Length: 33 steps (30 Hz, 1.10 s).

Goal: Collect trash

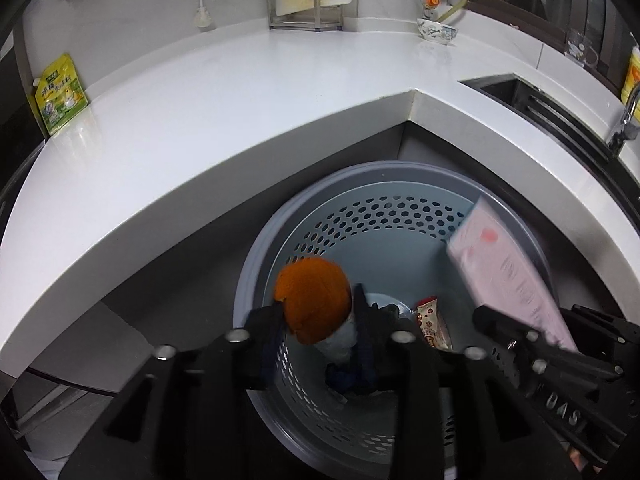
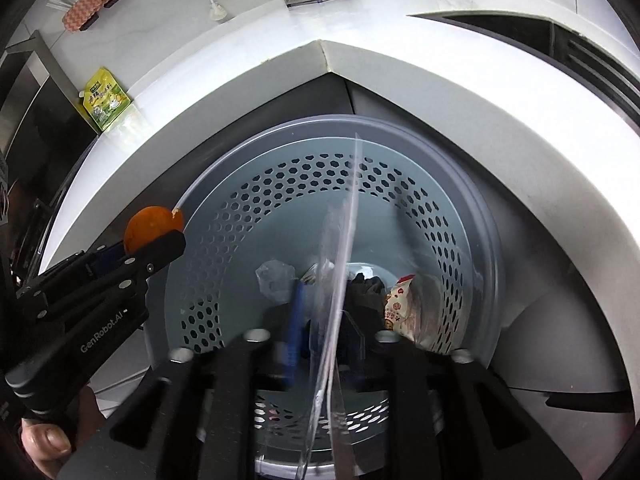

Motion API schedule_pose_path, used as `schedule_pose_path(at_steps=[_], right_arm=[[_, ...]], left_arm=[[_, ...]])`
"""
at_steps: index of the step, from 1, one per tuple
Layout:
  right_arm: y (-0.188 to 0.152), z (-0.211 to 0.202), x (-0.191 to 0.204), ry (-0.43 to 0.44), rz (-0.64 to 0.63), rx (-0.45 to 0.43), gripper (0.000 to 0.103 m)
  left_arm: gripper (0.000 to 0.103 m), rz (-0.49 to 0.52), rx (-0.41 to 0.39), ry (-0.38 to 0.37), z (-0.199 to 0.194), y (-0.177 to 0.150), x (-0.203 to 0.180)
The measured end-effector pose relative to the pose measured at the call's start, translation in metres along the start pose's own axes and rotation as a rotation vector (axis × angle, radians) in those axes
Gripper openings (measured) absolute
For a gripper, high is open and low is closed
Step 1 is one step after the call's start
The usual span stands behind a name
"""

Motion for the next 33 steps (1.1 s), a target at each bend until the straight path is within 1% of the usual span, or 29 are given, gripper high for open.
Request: schedule_pose_path(at_steps=[1, 2, 5, 10, 17, 25, 27, 29, 33], right_arm=[[0.001, -0.002, 0.0, -0.003, -0.002, -0.015, 0.056], [0.002, -0.006, 0.001, -0.004, -0.009, -0.031, 0.056], [0.004, -0.01, 0.002, -0.018, -0.018, -0.049, 0.056], [0.005, -0.013, 0.001, -0.017, -0.018, -0.053, 0.056], [0.004, -0.02, 0.005, -0.021, -0.018, -0.08, 0.056], [0.002, -0.03, 0.009, -0.012, -0.033, -0.103, 0.056], [0.001, -0.033, 0.01, -0.012, -0.035, -0.107, 0.057], [0.0, -0.037, 0.01, -0.014, -0.037, -0.114, 0.057], [-0.003, -0.047, 0.011, -0.018, -0.04, -0.13, 0.057]], left_arm=[[0.063, -0.011, -0.014, 0.001, -0.002, 0.0, 0.002], [0.066, -0.019, -0.033, 0.008, -0.006, 0.001, 0.004], [0.067, -0.01, -0.048, 0.025, -0.01, 0.004, 0.005], [0.068, -0.01, -0.052, 0.02, -0.014, 0.005, 0.006], [0.077, -0.031, -0.083, 0.033, -0.027, 0.008, 0.012], [0.082, -0.036, -0.116, 0.049, -0.045, 0.013, 0.012], [0.084, -0.038, -0.124, 0.054, -0.05, 0.013, 0.012], [0.09, -0.045, -0.138, 0.057, -0.055, 0.014, 0.013], [0.092, -0.05, -0.166, 0.067, -0.068, 0.015, 0.015]])
Point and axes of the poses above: each gripper's, at about its wrist camera, not at the fingertips, and z roughly the way its jaws point, x to its left, y to its top, the point moved 3 cm from there along z, roughly the way its jaws point, and after that the axes turned 10 degrees about z, right-handed, at the moved point
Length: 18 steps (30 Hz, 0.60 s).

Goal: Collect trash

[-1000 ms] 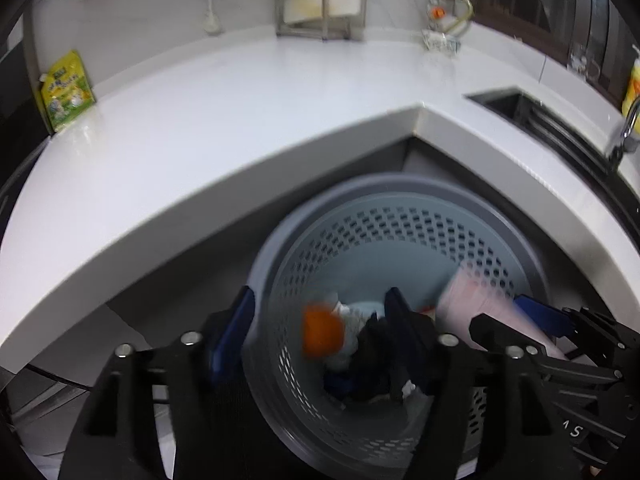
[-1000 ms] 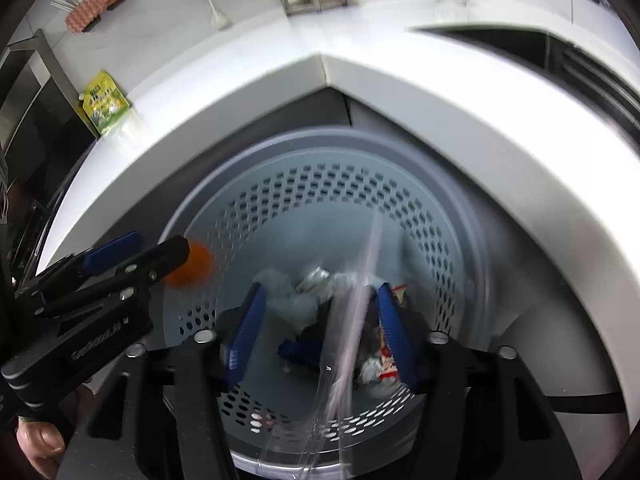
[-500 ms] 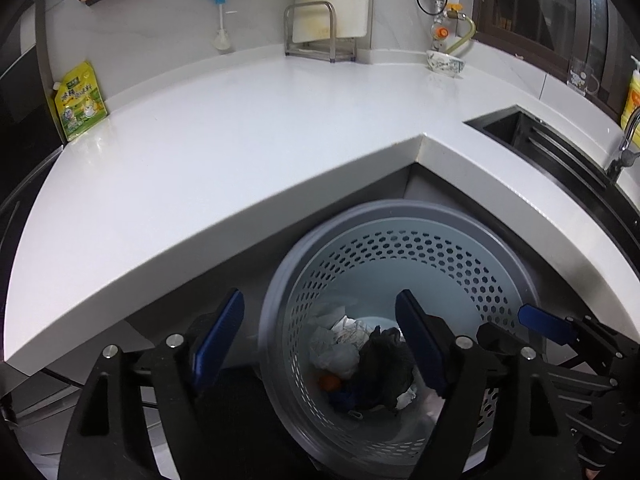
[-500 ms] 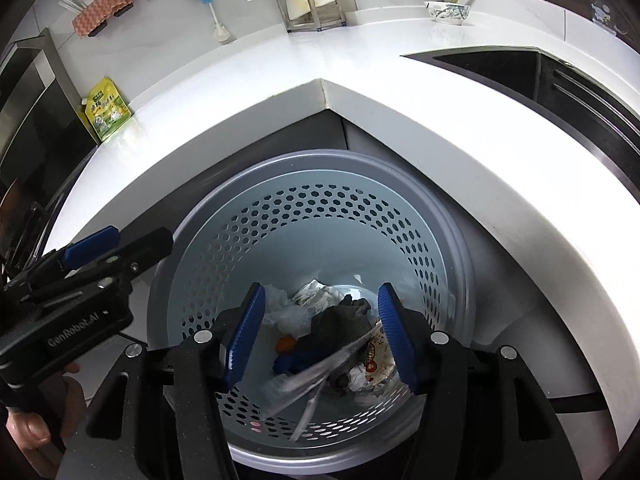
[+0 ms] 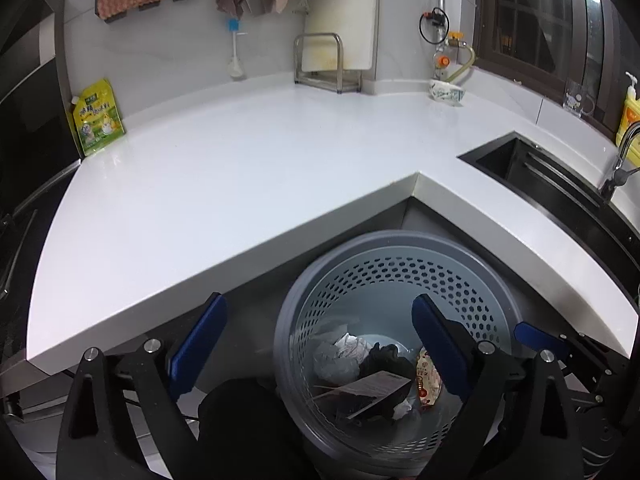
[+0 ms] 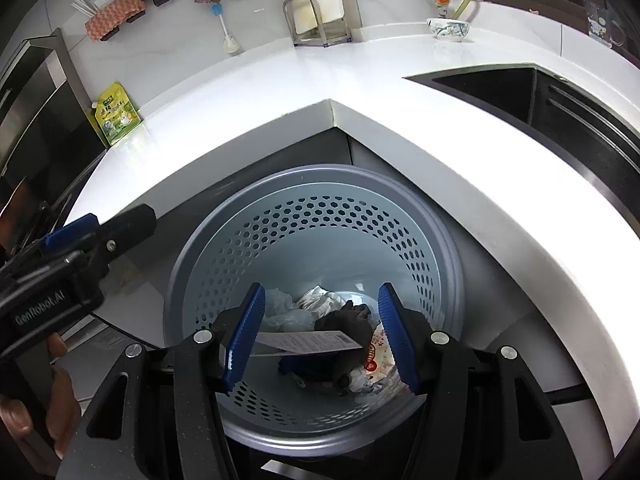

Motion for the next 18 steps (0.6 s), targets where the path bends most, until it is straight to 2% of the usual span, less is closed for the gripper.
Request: schedule_pose_path(at_steps=[8, 18], right_arm=[[-0.005, -0.017, 0.004, -0.004, -0.008, -0.027, 0.057], [-0.009, -0.031, 0.011, -0.004, -0.026, -0.052, 0.057]], left_arm=[[0.096, -0.008, -0.035, 0.003, -0.022, 0.002, 0.004], [0.097, -0.001, -0.055, 0.011, -0.037, 0.003, 0.002]])
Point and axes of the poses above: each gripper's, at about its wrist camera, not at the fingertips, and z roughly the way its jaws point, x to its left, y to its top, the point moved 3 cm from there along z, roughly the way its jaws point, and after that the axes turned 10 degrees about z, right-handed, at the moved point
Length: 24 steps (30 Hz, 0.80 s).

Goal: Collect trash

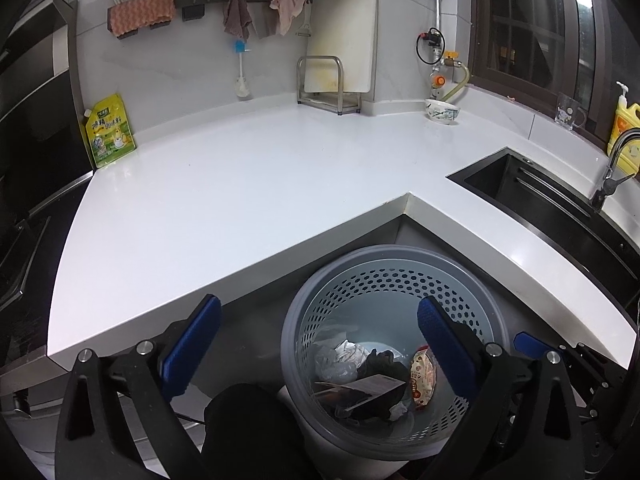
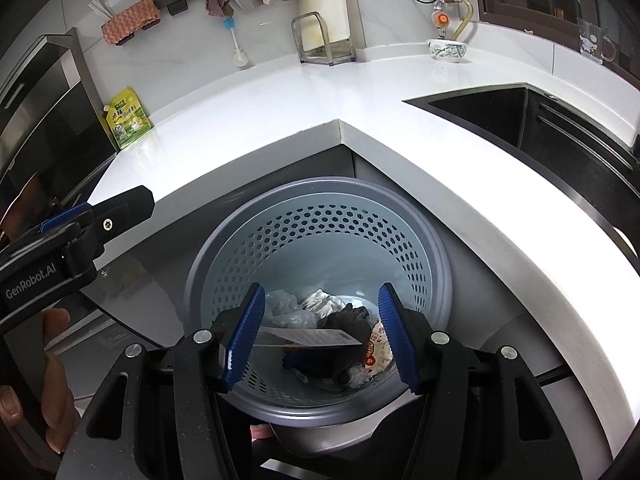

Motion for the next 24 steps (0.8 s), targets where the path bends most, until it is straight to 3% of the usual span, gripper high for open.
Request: schedule_pose_path(at_steps=[24], right_arm=[[0.0, -0.016, 0.005, -0.015, -0.015, -0.044, 0.057]], left_arm=[[0.097, 0.013, -0.022, 0.008, -0.012, 0.003, -0.005]])
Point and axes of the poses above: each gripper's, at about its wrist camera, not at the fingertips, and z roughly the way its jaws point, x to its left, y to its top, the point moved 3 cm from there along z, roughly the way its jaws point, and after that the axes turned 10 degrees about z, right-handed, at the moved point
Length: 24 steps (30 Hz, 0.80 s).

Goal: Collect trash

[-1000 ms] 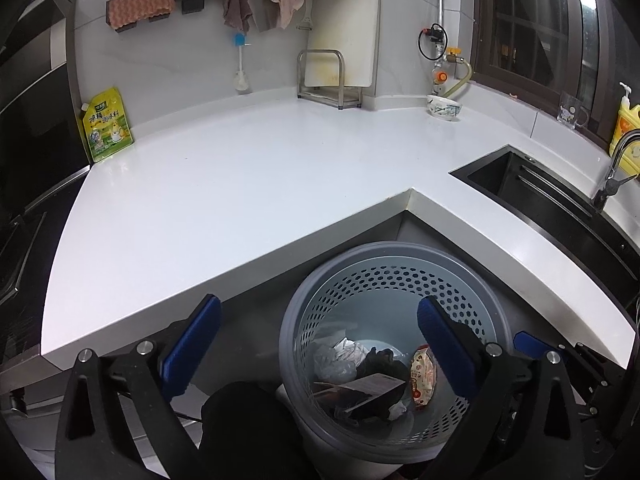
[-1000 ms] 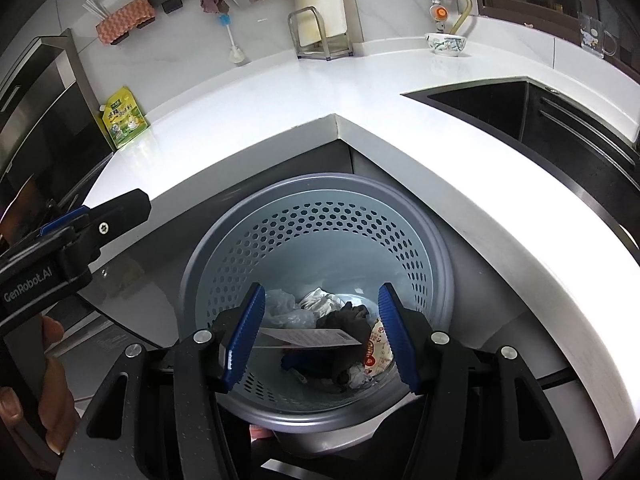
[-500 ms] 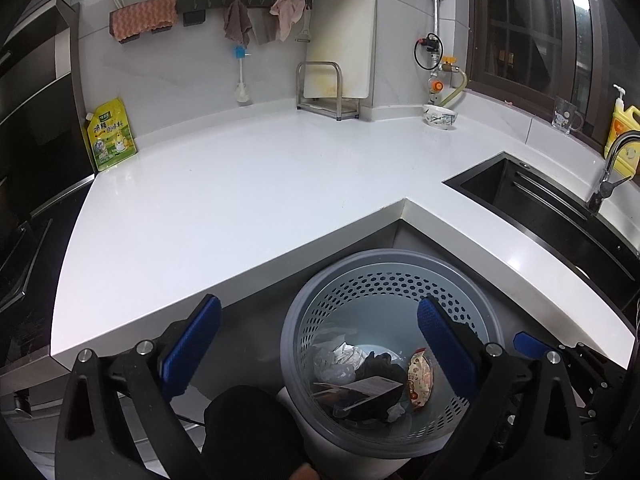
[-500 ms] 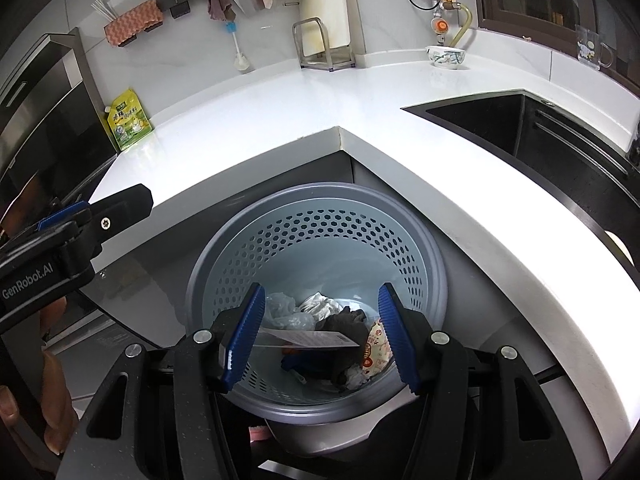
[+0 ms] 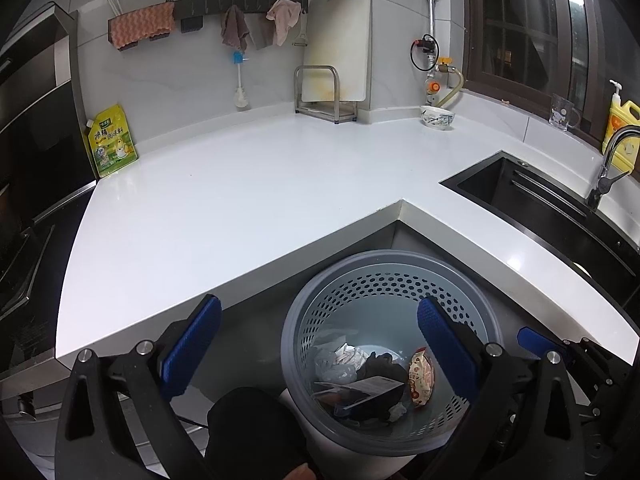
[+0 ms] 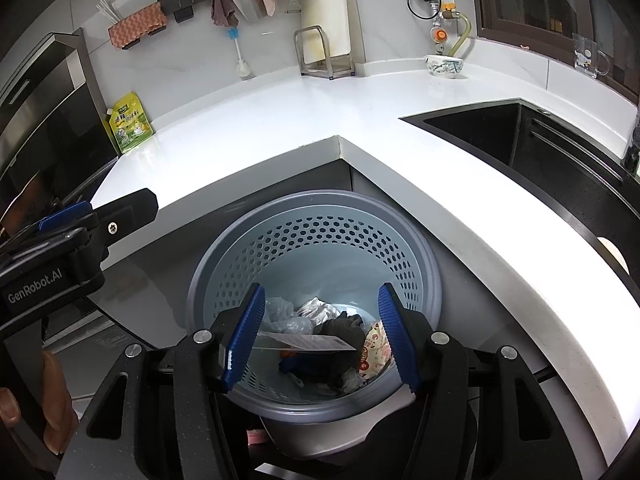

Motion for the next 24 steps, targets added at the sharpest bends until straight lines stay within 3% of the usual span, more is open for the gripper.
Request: schedule_pose_path(at_steps=[24], right_arm=[[0.0005, -0.0027, 0.0009, 0.001, -0.011, -0.002, 0.057]], left_arm=[[0.097, 0.03, 0.021, -0.012, -0.0001, -0.0009, -0.0097]])
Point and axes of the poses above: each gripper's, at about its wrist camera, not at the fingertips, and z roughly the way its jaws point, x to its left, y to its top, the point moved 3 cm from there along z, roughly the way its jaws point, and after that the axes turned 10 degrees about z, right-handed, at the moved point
